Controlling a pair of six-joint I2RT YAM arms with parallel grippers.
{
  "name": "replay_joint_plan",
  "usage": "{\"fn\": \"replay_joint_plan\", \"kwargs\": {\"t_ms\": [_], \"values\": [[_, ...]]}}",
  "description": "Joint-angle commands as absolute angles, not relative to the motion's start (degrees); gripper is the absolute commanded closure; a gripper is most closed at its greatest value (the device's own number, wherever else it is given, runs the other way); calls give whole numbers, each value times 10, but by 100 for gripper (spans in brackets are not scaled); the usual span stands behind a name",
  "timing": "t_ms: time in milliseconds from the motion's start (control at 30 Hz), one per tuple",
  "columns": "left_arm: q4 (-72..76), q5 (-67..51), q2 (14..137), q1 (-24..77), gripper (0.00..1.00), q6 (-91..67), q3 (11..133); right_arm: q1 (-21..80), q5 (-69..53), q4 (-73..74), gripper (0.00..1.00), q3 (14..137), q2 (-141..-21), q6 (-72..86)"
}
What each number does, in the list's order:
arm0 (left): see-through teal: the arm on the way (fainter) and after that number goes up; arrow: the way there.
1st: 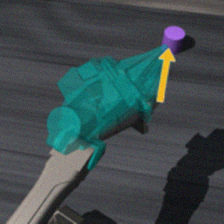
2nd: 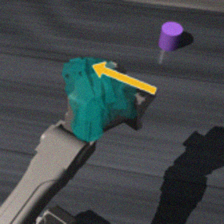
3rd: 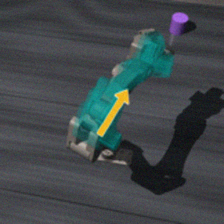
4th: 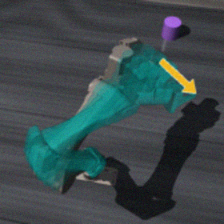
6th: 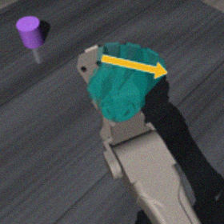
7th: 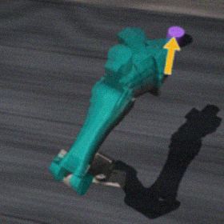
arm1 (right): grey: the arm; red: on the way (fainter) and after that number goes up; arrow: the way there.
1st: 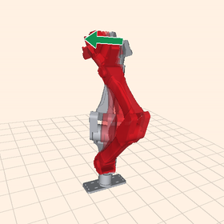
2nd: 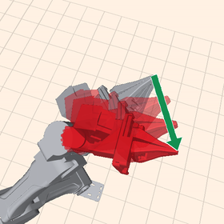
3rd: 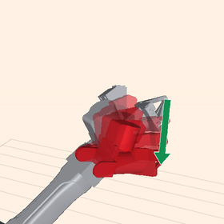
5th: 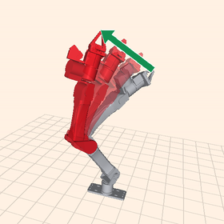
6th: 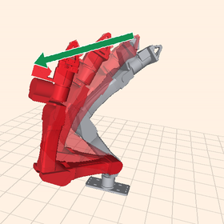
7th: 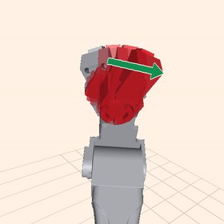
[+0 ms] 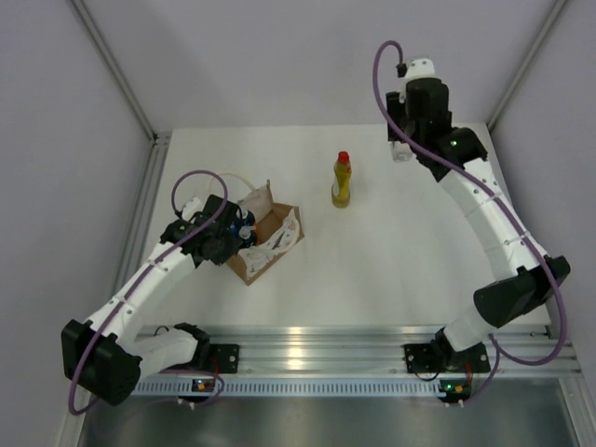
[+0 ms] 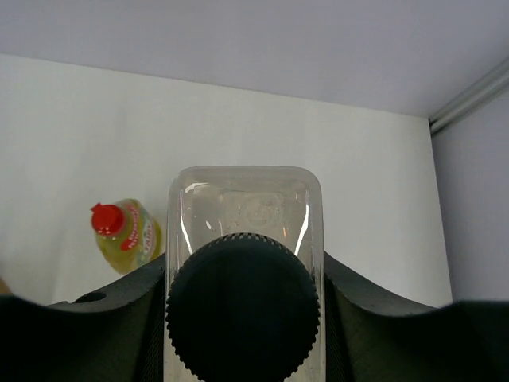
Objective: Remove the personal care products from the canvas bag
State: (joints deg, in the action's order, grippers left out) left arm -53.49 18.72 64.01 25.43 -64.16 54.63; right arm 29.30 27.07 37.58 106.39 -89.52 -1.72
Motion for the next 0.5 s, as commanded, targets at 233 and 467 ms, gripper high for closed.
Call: {"fn": "replay_joint_plan", "kwargs": {"t_ms": [233, 467], "values": [[-554, 180, 650, 254, 100, -633, 540, 172, 95, 279, 100, 1015, -911, 62], [-554, 178, 646, 254, 100, -630, 541, 163, 78, 244, 100, 997, -975, 60]]}}
